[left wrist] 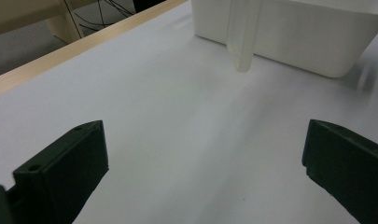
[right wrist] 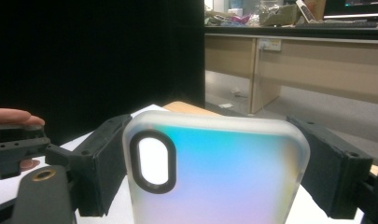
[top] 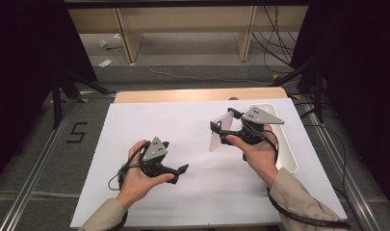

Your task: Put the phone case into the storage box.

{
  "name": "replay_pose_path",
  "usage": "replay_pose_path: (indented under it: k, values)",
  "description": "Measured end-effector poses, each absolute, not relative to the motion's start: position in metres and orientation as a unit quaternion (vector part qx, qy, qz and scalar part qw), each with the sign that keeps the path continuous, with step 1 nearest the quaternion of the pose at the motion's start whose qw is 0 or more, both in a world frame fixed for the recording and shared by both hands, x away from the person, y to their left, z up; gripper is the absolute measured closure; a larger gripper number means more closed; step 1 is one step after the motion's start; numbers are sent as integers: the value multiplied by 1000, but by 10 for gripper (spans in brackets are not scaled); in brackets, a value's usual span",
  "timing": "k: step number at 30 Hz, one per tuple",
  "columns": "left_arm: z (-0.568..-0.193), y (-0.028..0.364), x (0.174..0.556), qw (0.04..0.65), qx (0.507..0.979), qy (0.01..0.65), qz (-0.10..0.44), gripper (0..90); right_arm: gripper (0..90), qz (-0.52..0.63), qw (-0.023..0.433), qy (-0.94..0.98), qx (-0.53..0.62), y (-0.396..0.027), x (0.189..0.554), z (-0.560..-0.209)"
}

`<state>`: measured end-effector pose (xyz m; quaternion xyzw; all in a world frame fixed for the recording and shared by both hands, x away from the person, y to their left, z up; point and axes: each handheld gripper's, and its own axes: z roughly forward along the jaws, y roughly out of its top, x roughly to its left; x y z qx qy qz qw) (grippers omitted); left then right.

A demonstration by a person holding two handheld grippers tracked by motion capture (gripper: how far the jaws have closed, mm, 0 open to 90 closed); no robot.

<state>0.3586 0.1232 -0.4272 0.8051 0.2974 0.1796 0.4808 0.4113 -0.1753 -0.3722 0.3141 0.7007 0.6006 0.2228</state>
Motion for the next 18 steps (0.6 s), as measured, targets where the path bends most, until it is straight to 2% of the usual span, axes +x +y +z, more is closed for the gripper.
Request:
replay_pose_path:
  k: [18]
  values:
    - [-435,135,357,469,808,307,184,0,183,599,238,692,325,-186,415,-367]
